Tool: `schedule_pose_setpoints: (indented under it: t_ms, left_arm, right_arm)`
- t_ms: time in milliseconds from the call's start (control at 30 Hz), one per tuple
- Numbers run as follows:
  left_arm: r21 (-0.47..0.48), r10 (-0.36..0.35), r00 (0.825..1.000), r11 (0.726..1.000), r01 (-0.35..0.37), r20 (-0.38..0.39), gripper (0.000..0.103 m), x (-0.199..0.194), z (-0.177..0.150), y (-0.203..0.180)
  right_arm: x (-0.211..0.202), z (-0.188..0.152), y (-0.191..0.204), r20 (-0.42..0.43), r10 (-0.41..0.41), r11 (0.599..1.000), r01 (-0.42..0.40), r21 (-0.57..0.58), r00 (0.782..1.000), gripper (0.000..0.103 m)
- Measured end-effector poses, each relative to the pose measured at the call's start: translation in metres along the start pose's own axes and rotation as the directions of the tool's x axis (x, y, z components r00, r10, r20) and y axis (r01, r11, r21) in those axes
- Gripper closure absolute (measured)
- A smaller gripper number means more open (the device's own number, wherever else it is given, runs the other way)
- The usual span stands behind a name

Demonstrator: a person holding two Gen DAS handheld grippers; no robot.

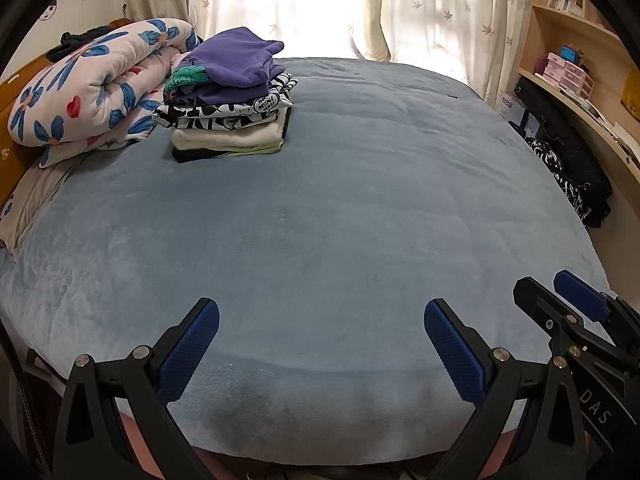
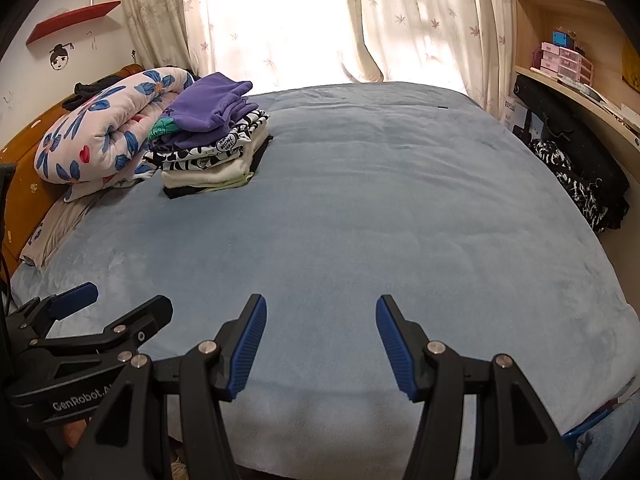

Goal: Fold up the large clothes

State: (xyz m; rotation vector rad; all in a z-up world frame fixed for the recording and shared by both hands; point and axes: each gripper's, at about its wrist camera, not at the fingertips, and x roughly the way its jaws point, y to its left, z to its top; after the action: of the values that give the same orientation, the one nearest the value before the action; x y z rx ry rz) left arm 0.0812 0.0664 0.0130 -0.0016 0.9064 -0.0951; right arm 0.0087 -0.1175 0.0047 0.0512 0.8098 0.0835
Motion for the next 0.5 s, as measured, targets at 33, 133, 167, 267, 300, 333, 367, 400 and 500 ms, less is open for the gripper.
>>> schedule_pose_setpoints:
  t_ms: [33,133,167,267,300,333,367,400,500]
  left_arm:
    - [0.000,0.001,1.000,1.000,-0.001,-0.001,0.001,0.0008,0.0005,0.0001]
    - [0.000,0.004,1.000,1.000,-0.004,-0.003,0.001,0.0011,0.0001,-0.0003]
    - [-0.001,0.005,1.000,1.000,-0.005,-0.003,0.001,0.0012,-0.0003,-0.0007]
    - [-0.001,0.006,1.000,1.000,-0.006,-0.005,0.001,0.0016,-0.0003,-0.0007]
    - [-0.002,0.008,1.000,1.000,-0.008,-0.006,0.001,0.0012,-0.0010,-0.0014]
    - [-0.003,0.010,1.000,1.000,-0.010,-0.007,0.001,0.0015,-0.0010,-0.0012]
    - [-0.003,0.011,1.000,1.000,-0.011,-0.008,0.001,0.0018,-0.0011,-0.0011]
    - [-0.003,0.013,1.000,1.000,-0.013,-0.008,0.001,0.0016,-0.0014,-0.0016]
    - [-0.003,0.020,1.000,1.000,-0.020,-0.010,0.001,0.0024,-0.0022,-0.0035]
  right_arm:
    - [0.0009,0.0001,0.0000,-0.002,0.000,1.000,0.000,0.000,1.000,0.046]
    - [0.0029,-0.0013,0.0015,-0.005,-0.003,1.000,0.003,0.002,1.000,0.046]
    - [0.0031,-0.0014,0.0013,-0.005,-0.004,1.000,0.004,0.001,1.000,0.046]
    - [0.0038,-0.0014,0.0017,-0.005,-0.006,1.000,0.006,0.000,1.000,0.046]
    - [0.0045,-0.0018,0.0023,-0.006,-0.008,1.000,0.008,-0.001,1.000,0.046]
    - [0.0053,-0.0022,0.0027,-0.007,-0.009,1.000,0.009,-0.001,1.000,0.046]
    - [0.0062,-0.0027,0.0032,-0.008,-0.010,1.000,0.010,-0.001,1.000,0.046]
    - [0.0051,-0.0023,0.0039,-0.008,-0.010,1.000,0.010,0.000,1.000,0.046]
    - [0.0060,-0.0029,0.0046,-0.009,-0.011,1.000,0.011,0.000,1.000,0.046]
